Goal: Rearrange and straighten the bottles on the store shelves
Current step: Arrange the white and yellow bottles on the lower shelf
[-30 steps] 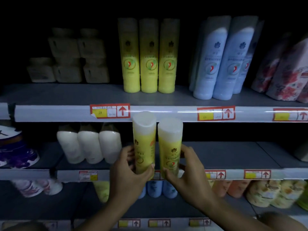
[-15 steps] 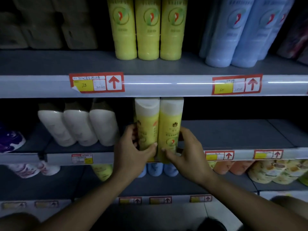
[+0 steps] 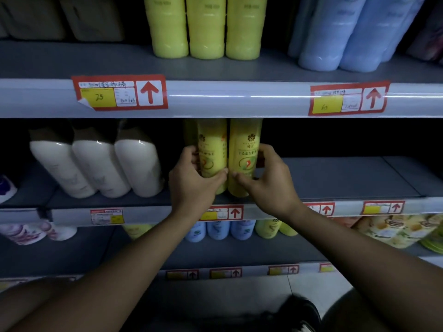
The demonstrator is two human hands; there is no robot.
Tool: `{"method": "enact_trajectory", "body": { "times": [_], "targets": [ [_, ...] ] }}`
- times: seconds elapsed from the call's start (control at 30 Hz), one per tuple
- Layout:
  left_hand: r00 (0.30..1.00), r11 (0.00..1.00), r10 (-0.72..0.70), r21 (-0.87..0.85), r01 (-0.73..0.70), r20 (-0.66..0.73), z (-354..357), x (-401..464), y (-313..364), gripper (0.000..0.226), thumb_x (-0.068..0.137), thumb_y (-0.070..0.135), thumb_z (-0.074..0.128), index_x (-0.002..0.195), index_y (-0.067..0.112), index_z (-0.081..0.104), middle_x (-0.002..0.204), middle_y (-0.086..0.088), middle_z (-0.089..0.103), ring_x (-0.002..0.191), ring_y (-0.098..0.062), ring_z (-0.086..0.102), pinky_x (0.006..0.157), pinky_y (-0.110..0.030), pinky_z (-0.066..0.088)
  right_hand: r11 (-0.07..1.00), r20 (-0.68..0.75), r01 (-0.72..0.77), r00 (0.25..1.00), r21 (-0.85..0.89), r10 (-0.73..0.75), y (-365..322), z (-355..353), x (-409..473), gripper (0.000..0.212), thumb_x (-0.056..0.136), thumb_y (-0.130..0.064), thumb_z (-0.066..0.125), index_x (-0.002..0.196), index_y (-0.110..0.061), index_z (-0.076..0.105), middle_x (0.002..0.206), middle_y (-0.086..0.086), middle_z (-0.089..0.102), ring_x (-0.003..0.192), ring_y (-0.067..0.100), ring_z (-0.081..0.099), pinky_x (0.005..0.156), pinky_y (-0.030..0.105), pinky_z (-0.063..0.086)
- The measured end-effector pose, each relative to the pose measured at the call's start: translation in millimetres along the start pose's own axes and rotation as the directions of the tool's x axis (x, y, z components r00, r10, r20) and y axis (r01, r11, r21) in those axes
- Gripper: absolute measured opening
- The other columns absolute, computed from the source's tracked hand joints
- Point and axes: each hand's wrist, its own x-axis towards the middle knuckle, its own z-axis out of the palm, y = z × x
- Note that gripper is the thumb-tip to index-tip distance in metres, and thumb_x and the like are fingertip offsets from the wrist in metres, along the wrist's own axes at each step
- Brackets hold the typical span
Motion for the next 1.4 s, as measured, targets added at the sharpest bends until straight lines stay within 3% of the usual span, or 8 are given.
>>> {"method": "enact_trajectory", "body": {
  "times": [0.17,0.27,0.33,0.43,0.57,0.77,1.27,1.4],
  "targets": [
    [1.0,1.0,0.008,0.018,-0.008,-0.014,15.1,-2.7,-8.8,0.062,0.064,0.035,0.096,0.115,0.031,0.061,0.098,0.017,0.072,0.089,-0.002,0.073,0.078,-0.04,0.064,0.998,-0.036,-0.054,0.998,0.014,0.055,14.2,7.2,3.2,0.059,0.081,-0.03,0.088,0.127,-0.019,0.053,0.119,-0.003,0.067,0.106,0.006,0.064,0.085,0.017,0.052],
    [1.0,0.999,0.018,0.027,-0.017,-0.025,20.7,-4.3,-9.6,0.068,0.064,0.036,0.097,0.119,0.026,0.058,0.099,0.02,0.067,0.092,-0.002,0.071,0.082,-0.039,0.064,0.996,-0.053,-0.08,0.995,0.036,0.082,19.0,9.0,3.6,0.056,0.081,-0.027,0.087,0.124,-0.024,0.051,0.12,-0.003,0.066,0.102,-0.003,0.062,0.081,0.006,0.048],
    [0.999,1.0,0.021,0.024,-0.02,-0.036,22.6,-6.0,-11.0,0.068,0.065,0.035,0.098,0.116,0.028,0.054,0.1,0.022,0.062,0.093,0.003,0.067,0.083,-0.036,0.063,0.997,-0.064,-0.076,0.995,0.027,0.078,21.7,10.0,2.7,0.056,0.082,-0.028,0.087,0.125,-0.024,0.051,0.122,-0.003,0.066,0.104,-0.002,0.061,0.083,0.006,0.047],
    [0.996,0.998,0.045,0.045,-0.042,-0.079,25.7,-9.7,-16.1,0.065,0.064,0.038,0.097,0.11,0.028,0.051,0.108,0.008,0.062,0.098,-0.01,0.066,0.082,-0.04,0.062,0.998,-0.07,-0.066,0.995,-0.008,0.066,26.2,11.4,1.5,0.061,0.082,-0.035,0.086,0.13,-0.024,0.051,0.123,-0.003,0.065,0.113,0.007,0.062,0.091,0.025,0.055],
    [0.993,0.994,0.06,0.102,-0.05,-0.097,27.6,-13.1,-15.8,0.063,0.066,0.044,0.094,0.11,0.024,0.054,0.106,0.008,0.066,0.092,-0.012,0.066,0.077,-0.037,0.059,0.991,-0.058,-0.105,0.993,-0.08,0.1,28.2,12.8,0.6,0.076,0.076,-0.052,0.082,0.137,-0.024,0.047,0.128,0.0,0.062,0.119,0.019,0.061,0.097,0.045,0.056],
    [0.992,0.995,0.052,0.087,-0.042,-0.119,29.7,-9.0,-18.5,0.061,0.067,0.044,0.094,0.106,0.031,0.05,0.106,0.007,0.066,0.09,-0.01,0.067,0.076,-0.039,0.061,0.987,-0.062,-0.126,0.991,-0.102,0.12,30.9,11.6,4.7,0.062,0.079,-0.036,0.088,0.127,-0.019,0.053,0.122,0.002,0.067,0.113,0.019,0.064,0.095,0.044,0.056],
    [0.973,0.996,0.05,0.08,-0.033,-0.226,46.3,-0.9,-22.2,0.052,0.072,0.036,0.091,0.108,0.019,0.06,0.096,0.001,0.06,0.082,-0.013,0.06,0.076,-0.041,0.059,0.963,-0.101,-0.239,0.969,-0.127,0.228,22.4,28.6,26.6,0.064,0.071,-0.048,0.08,0.116,-0.012,0.052,0.119,0.011,0.061,0.107,0.031,0.065,0.088,0.052,0.057],
    [0.971,0.998,0.055,0.051,-0.044,-0.233,47.8,-4.0,-22.6,0.05,0.075,0.027,0.089,0.114,0.015,0.06,0.099,0.002,0.061,0.083,-0.012,0.062,0.077,-0.04,0.06,0.96,-0.108,-0.247,0.966,-0.131,0.234,19.8,27.8,25.7,0.054,0.077,-0.036,0.082,0.115,-0.01,0.052,0.119,0.012,0.059,0.107,0.031,0.062,0.089,0.05,0.055]
  ]
}}
